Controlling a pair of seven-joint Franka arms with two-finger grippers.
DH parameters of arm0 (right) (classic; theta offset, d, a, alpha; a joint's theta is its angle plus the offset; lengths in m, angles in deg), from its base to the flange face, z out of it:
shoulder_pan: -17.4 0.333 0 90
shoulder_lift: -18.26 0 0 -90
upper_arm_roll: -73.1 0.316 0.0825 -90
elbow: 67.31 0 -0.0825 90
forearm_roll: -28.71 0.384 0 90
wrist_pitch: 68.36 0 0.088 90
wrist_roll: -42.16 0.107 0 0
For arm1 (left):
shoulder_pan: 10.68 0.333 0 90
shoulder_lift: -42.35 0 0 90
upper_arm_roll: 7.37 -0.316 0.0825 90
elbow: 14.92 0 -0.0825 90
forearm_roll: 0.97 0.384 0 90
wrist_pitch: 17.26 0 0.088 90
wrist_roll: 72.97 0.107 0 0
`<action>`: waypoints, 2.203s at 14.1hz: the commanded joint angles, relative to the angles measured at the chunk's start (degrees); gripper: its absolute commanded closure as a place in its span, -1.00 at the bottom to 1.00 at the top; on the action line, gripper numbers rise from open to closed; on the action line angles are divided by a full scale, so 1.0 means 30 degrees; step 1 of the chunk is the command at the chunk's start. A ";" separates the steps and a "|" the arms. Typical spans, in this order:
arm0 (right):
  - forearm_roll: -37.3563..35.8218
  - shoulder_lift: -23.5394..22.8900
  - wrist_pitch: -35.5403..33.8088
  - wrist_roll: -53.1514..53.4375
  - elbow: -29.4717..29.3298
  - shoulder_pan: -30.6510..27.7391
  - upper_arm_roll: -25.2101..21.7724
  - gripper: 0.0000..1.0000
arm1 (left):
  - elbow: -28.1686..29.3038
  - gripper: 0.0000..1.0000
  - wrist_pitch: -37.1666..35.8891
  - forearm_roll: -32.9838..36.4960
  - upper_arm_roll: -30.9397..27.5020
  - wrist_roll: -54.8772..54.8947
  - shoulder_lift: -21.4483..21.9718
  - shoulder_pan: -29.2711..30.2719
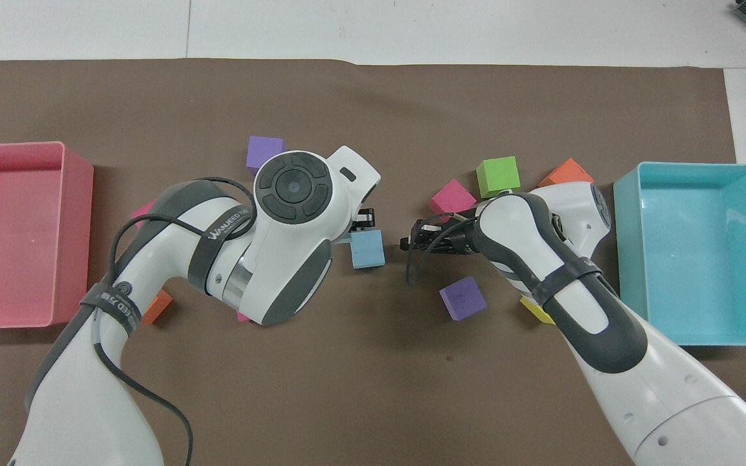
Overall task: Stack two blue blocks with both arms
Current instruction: 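Carry the held cube with the left gripper over the center blue cube, then lower the cube onto the center blue cube and open the left gripper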
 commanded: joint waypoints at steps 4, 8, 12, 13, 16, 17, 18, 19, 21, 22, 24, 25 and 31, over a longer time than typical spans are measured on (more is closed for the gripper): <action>0.0671 -0.0034 0.0233 -0.0366 0.0089 -0.0116 0.0105 1.00 | -0.0715 1.00 0.0560 -0.0353 -0.0274 -0.0185 -0.1021 -0.0864; 0.0641 -0.0034 0.0233 -0.0366 0.0089 -0.0115 0.0105 1.00 | -0.0686 1.00 0.0590 -0.0499 -0.0274 -0.0273 -0.1255 -0.1596; 0.0641 -0.0034 0.0233 -0.0366 0.0089 -0.0115 0.0105 1.00 | -0.0394 1.00 0.0385 -0.0529 -0.0274 -0.0360 -0.1226 -0.1626; 0.0670 -0.0034 0.0233 -0.0366 0.0089 -0.0115 0.0105 1.00 | -0.0277 1.00 0.0414 -0.0529 -0.0274 -0.0854 -0.1226 -0.1626; 0.0642 -0.0034 0.0233 -0.0366 0.0089 -0.0115 0.0105 1.00 | -0.0217 1.00 0.0473 -0.0529 -0.0274 -0.1533 -0.1226 -0.1655; 0.0641 -0.0034 0.0233 -0.0366 0.0089 -0.0115 0.0105 1.00 | -0.0188 1.00 0.0473 -0.0529 -0.0274 -0.1533 -0.1226 -0.1655; 0.0641 -0.0034 0.0233 -0.0366 0.0089 -0.0115 0.0105 1.00 | -0.0101 1.00 0.0473 -0.0558 -0.0274 -0.1562 -0.1226 -0.1655; 0.0641 -0.0034 0.0233 -0.0366 0.0089 -0.0115 0.0105 1.00 | -0.0071 1.00 0.0444 -0.0558 -0.0274 -0.1562 -0.1197 -0.1684; 0.0641 -0.0034 0.0263 -0.0366 0.0089 -0.0115 0.0105 1.00 | 0.0104 1.00 0.0414 -0.0588 -0.0274 -0.1562 -0.1138 -0.1830; 0.0641 -0.0034 0.0263 -0.0366 0.0089 -0.0115 0.0105 1.00 | 0.0134 1.00 0.0443 -0.0617 -0.0274 -0.1562 -0.1138 -0.1831; 0.0670 -0.0034 0.0292 -0.0366 0.0089 -0.0086 0.0105 1.00 | 0.0135 1.00 0.0502 -0.0617 -0.0274 -0.1562 -0.1138 -0.1889; 0.0642 -0.0034 0.0292 -0.0366 0.0089 -0.0086 0.0105 1.00 | 0.0164 1.00 0.0473 -0.0617 -0.0274 -0.1562 -0.1109 -0.1918; 0.0642 -0.0034 0.0292 -0.0366 0.0089 -0.0086 0.0105 1.00 | 0.0164 1.00 0.0326 -0.0617 -0.0274 -0.1852 -0.1080 -0.1889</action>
